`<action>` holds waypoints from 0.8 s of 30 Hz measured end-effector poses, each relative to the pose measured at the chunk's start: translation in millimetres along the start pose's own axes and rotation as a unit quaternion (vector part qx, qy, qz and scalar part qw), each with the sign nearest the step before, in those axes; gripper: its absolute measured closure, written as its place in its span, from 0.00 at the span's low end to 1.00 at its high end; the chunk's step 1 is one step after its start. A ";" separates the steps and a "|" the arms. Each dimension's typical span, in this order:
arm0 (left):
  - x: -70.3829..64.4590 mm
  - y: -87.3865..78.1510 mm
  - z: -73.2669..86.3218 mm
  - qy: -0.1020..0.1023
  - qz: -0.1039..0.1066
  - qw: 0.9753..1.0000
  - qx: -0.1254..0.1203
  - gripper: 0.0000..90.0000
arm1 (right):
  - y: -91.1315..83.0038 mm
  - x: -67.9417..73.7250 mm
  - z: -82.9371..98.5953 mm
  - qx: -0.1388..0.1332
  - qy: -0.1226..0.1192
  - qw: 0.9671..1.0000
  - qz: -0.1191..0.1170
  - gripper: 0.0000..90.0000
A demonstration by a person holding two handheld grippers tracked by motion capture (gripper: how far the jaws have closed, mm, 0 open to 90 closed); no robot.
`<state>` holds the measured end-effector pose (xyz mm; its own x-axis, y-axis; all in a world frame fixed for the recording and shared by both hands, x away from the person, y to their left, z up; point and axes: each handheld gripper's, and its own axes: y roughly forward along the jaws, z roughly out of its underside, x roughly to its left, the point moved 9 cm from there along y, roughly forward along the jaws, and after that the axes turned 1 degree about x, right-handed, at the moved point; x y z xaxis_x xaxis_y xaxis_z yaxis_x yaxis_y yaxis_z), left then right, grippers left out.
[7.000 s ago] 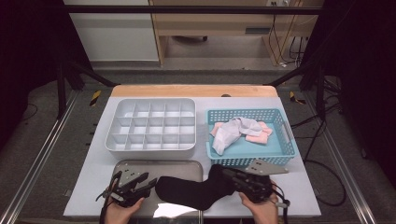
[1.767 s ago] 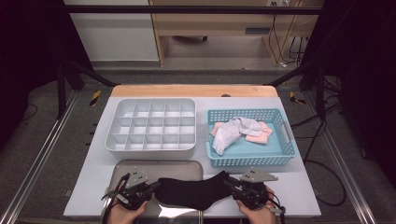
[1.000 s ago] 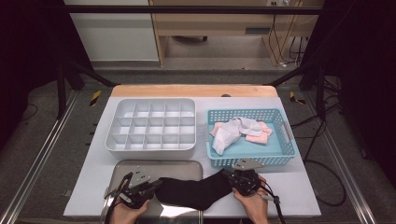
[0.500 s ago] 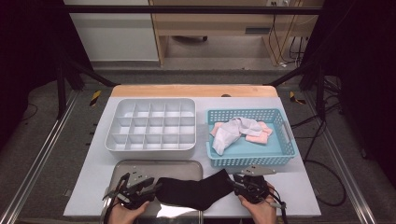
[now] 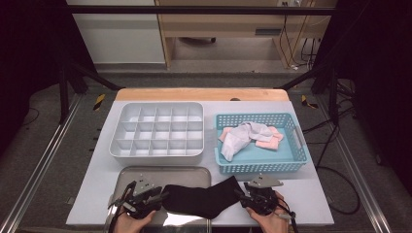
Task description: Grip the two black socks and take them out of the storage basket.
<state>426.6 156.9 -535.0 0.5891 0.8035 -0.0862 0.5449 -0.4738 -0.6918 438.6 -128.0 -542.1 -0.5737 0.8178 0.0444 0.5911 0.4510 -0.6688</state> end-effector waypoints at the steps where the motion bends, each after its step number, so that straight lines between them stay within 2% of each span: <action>1: -0.1 0.1 0.1 -0.001 0.001 1.000 0.000 0.70 | -0.4 0.9 0.1 0.001 -0.004 1.000 0.003 0.60; 2: 0.1 0.1 0.1 -0.001 0.002 1.000 0.001 0.70 | -0.6 1.1 -0.3 0.000 -0.010 1.000 0.006 0.60; 4: 0.0 0.0 0.0 -0.001 0.002 1.000 0.001 0.71 | -0.3 1.5 -0.2 0.000 0.006 1.000 0.006 0.61; 6: -0.2 0.1 -0.1 -0.002 0.004 1.000 0.002 0.71 | -0.2 3.3 0.1 0.002 0.008 1.000 -0.009 0.68; 7: -0.2 0.2 0.0 -0.003 0.004 1.000 0.002 0.71 | -0.2 3.7 0.1 0.005 0.008 1.000 -0.013 0.68; 10: -0.6 0.3 0.0 -0.006 0.007 1.000 0.002 0.73 | -0.5 4.9 0.7 0.018 0.039 0.999 -0.023 0.73; 12: -1.7 0.3 0.0 -0.009 0.011 1.000 0.002 0.75 | -0.1 6.0 1.1 0.014 0.033 0.999 -0.031 0.78; 18: -5.1 -0.1 -0.1 -0.004 0.014 1.000 0.007 0.86 | -3.1 8.1 1.5 0.031 0.047 0.998 -0.031 0.90; 23: -4.8 -1.3 -1.0 -0.006 0.015 1.000 0.006 0.92 | -9.5 5.6 0.9 0.034 0.055 0.997 -0.037 0.92; 24: -5.2 -1.4 -1.3 -0.008 0.017 1.000 0.005 0.93 | -12.0 4.0 -0.3 0.028 0.054 0.997 -0.039 0.92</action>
<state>423.6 152.9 -532.6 0.5977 0.7925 -0.1215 0.5186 -0.4977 -0.6952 429.3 -130.0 -533.7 -0.5507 0.8162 0.1750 0.5130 0.4963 -0.7004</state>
